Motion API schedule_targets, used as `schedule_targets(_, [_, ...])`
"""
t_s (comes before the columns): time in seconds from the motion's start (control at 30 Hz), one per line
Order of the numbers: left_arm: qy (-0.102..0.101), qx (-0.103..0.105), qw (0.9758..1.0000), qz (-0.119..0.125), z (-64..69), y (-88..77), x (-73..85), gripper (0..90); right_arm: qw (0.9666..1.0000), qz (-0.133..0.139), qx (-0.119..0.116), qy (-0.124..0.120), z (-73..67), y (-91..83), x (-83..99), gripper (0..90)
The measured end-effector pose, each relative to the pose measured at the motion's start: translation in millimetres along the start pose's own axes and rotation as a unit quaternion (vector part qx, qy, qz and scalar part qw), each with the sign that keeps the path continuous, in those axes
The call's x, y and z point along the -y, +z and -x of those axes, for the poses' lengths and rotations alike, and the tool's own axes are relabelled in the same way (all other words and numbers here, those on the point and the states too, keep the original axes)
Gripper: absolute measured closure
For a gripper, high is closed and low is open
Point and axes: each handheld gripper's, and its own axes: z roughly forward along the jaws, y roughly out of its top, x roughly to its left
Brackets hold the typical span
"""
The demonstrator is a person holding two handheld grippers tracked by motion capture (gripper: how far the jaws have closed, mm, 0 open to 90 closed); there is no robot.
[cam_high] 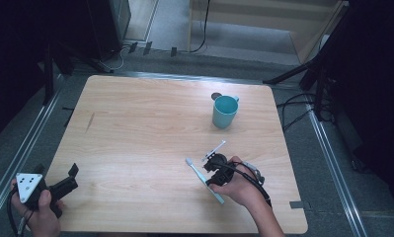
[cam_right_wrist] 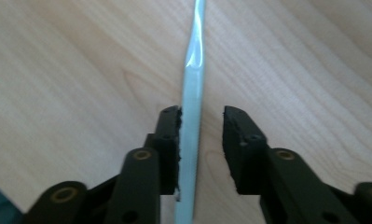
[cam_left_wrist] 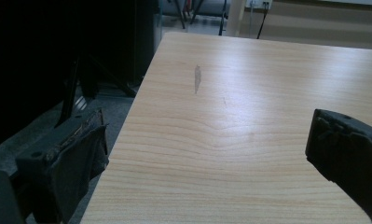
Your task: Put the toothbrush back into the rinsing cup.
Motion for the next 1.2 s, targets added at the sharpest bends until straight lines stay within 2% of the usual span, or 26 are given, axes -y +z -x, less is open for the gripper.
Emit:
schedule_targets(0.1, [0.0,0.0,1.0,0.0,-0.4,-0.1,0.0,0.0,0.9999,-0.006,0.009,0.004,-0.5,4.6,-6.3,61.4])
schedule_targets(0.2, [-0.002,0.001,1.0,0.001,-0.6,-0.1,0.0,0.0,0.9999,-0.014,0.009,0.003,-3.2,9.5,-11.7,61.3])
schedule_targets(0.4, [-0.003,0.002,1.0,0.002,-0.8,0.1,0.0,0.0,0.9992,-0.037,0.015,0.006,-7.8,16.3,-19.6,66.3])
schedule_targets(0.63, [-0.003,0.002,1.0,0.001,-0.7,0.1,0.0,0.0,0.9978,-0.058,0.031,-0.01,-11.7,23.2,-23.1,71.2])
schedule_targets(0.8, [-0.003,0.002,1.0,0.001,-0.7,0.1,0.0,0.0,0.9972,-0.065,0.034,-0.018,-14.4,26.8,-24.2,75.9])
schedule_targets(1.03, [-0.003,0.002,1.0,0.001,-0.6,0.0,0.0,0.0,0.9967,-0.063,0.039,-0.033,-18.2,27.0,-25.0,79.4])
schedule_targets(1.13, [-0.004,0.003,1.0,0.001,-1.0,-0.1,0.0,0.0,0.998,-0.051,0.026,-0.026,-17.7,26.0,-24.6,79.5])
schedule_targets(1.2, [-0.003,0.003,1.0,0.001,-1.1,0.0,0.0,0.0,0.9988,-0.034,0.027,-0.024,-15.2,22.1,-25.5,79.4])
